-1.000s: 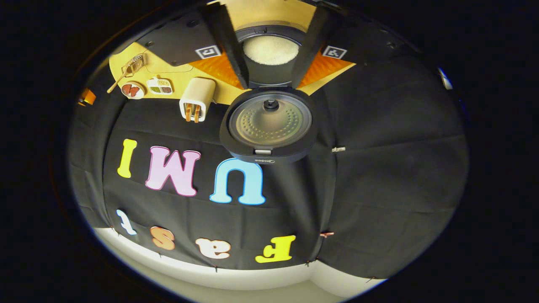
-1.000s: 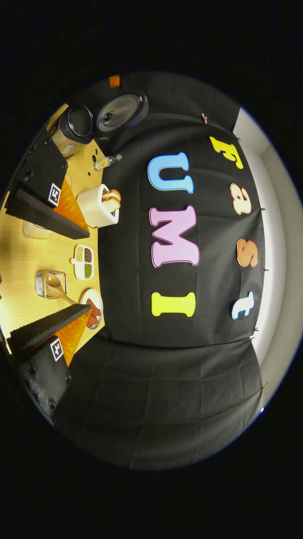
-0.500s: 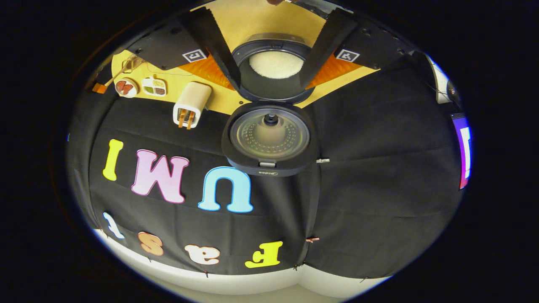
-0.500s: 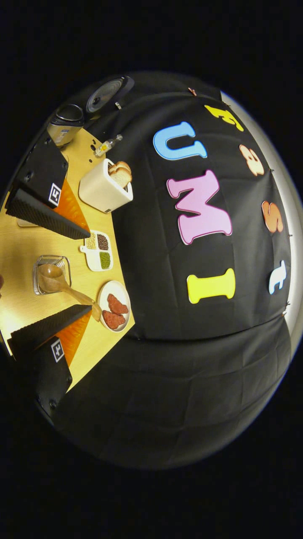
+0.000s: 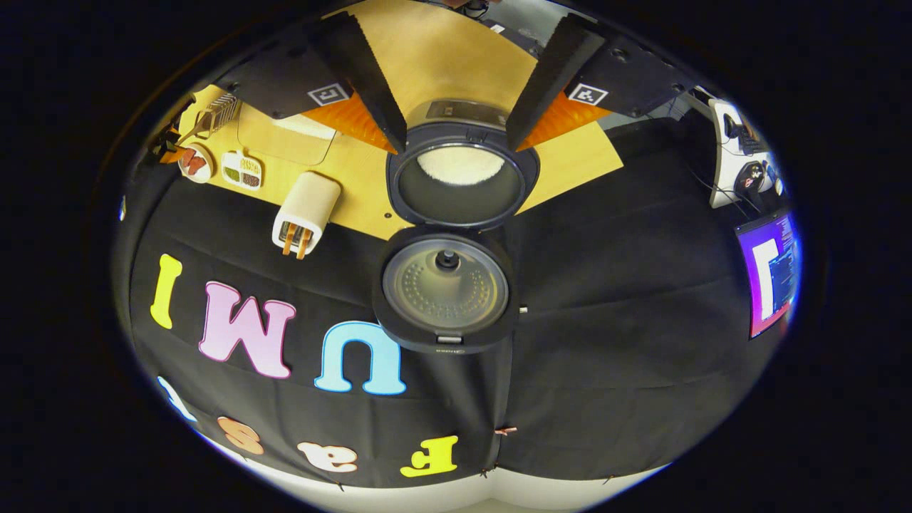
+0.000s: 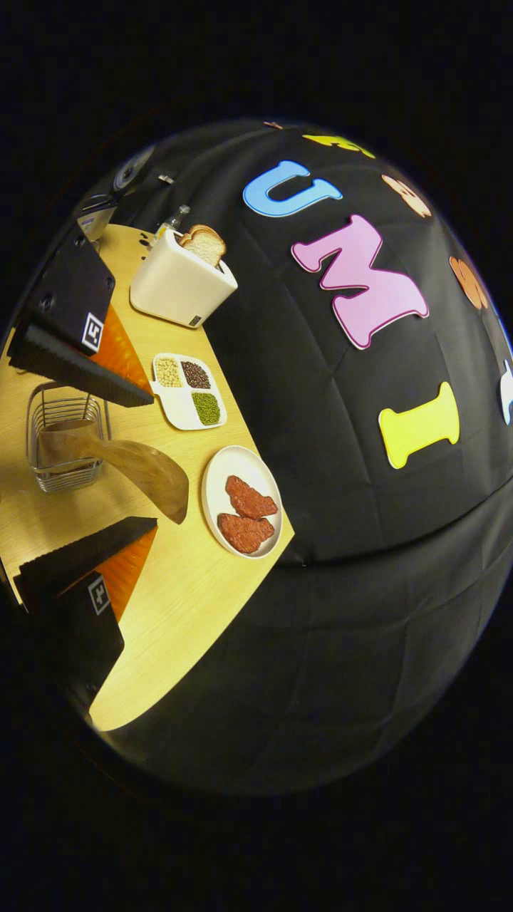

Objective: Close the left gripper, press the button to open the rice cooker; take a wooden spoon from the chopstick holder with the right hand, scoop a spoonful of rice and pour it into the rice cooker, then put the wooden spoon back into the chopstick holder.

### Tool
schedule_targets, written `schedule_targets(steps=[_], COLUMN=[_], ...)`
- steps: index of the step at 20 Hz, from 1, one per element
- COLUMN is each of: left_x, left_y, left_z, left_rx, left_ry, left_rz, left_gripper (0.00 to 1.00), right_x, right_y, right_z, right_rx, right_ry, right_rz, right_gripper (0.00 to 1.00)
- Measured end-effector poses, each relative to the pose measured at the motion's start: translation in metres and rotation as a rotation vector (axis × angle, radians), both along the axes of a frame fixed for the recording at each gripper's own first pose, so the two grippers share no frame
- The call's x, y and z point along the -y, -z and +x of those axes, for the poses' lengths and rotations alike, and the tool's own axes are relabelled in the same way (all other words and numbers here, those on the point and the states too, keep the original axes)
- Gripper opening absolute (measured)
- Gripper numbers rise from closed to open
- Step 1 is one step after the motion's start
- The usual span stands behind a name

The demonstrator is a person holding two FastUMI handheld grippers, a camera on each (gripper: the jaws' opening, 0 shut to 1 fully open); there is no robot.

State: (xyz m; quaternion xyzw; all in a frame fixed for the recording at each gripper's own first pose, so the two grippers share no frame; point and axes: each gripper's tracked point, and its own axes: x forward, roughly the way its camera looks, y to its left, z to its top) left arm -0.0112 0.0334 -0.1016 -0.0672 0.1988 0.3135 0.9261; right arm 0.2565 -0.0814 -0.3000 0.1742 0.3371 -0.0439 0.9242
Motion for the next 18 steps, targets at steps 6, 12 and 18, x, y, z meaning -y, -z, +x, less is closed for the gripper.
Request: schedule_targets(steps=[6, 12, 18], left_x=[0.031, 0.046, 0.028], left_y=[0.006, 0.002, 0.001], left_z=[-0.002, 0.014, 0.018], left_rx=[-0.035, -0.016, 0.023], left_ry=[0.023, 0.124, 0.211], left_rz=[0.015, 0.056, 0.034], left_gripper=[0.95, 0.96, 0.96], right_x=[-0.015, -0.021, -0.044], right_y=[0.007, -0.004, -0.086], right_z=[0.014, 0.008, -0.009], right_rx=[-0.008, -0.016, 0.142], right_ry=[-0.020, -0.027, -0.049], right_rz=[0.075, 0.062, 0.009], right_gripper=[0.55, 0.19, 0.16])
